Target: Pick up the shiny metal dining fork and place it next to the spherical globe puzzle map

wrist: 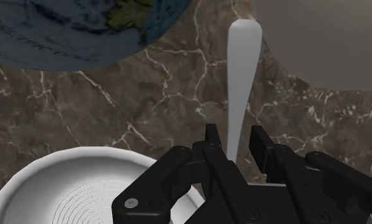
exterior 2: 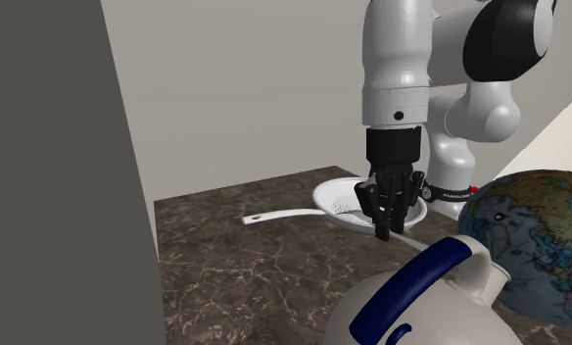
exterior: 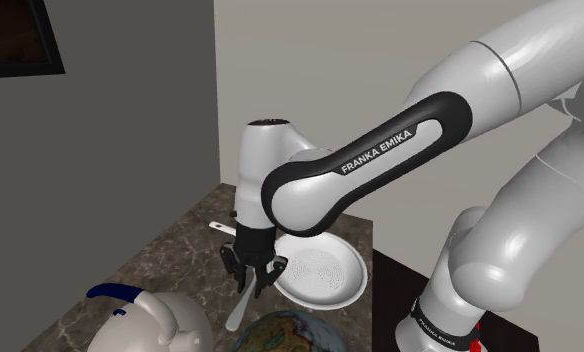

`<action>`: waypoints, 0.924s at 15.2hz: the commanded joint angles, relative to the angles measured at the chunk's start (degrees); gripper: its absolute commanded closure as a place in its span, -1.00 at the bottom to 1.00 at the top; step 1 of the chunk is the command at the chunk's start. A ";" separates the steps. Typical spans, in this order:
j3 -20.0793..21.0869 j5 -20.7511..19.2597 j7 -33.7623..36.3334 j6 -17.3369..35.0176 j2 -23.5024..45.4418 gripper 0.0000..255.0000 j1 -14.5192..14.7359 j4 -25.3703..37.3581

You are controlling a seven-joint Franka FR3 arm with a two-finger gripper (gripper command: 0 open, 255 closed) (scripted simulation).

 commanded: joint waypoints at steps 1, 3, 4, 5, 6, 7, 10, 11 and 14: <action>0.27 -0.20 -0.14 1.89 1.24 1.00 -0.17 -0.68; 0.64 -0.43 -0.07 3.77 2.56 1.00 -0.27 -1.30; 0.82 -0.58 -0.01 4.72 3.25 1.00 -0.33 -1.60; 1.14 -0.88 0.11 6.40 4.50 1.00 -0.45 -2.08; 1.13 -0.89 0.11 6.40 4.50 1.00 -0.45 -2.08; 1.13 -0.88 0.11 6.40 4.49 1.00 -0.44 -2.09; 1.13 -0.89 0.11 6.40 4.50 1.00 -0.44 -2.08; 1.13 -0.89 0.11 6.40 4.50 1.00 -0.44 -2.08; 1.08 -0.87 0.04 6.34 4.44 -1.00 -0.46 -2.09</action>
